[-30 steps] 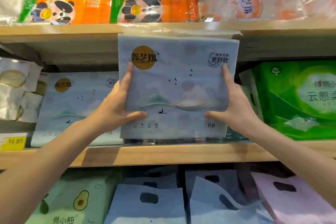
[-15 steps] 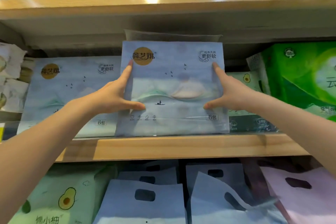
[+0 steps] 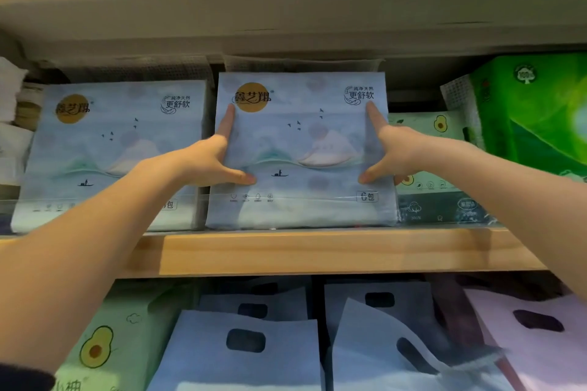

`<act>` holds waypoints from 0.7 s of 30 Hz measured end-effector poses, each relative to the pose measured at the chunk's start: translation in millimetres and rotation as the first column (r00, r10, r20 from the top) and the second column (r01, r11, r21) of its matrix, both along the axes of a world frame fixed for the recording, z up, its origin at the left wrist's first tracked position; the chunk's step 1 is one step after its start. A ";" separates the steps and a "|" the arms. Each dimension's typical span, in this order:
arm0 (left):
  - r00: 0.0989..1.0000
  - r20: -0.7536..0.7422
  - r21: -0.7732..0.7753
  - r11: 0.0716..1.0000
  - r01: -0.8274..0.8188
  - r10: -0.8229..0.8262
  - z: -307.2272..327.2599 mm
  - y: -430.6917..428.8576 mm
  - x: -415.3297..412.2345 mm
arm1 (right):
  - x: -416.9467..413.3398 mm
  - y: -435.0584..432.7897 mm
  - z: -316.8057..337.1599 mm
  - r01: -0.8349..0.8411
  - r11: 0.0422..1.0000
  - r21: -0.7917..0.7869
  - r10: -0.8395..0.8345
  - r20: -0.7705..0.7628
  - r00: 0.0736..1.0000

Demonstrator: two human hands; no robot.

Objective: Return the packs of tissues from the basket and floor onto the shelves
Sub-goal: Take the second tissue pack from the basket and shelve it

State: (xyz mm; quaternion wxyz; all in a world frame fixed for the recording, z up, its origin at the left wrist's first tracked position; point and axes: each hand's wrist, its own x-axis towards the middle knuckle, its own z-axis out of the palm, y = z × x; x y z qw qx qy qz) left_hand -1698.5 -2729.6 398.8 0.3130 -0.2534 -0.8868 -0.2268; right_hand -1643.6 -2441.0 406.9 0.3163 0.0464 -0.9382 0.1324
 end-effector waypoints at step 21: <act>0.996 -0.010 0.046 0.995 -0.090 0.091 -6.5 -23.4 47.6 | 38.1 -4.7 -12.5 -0.045 0.984 -0.171 0.035 -0.065 0.997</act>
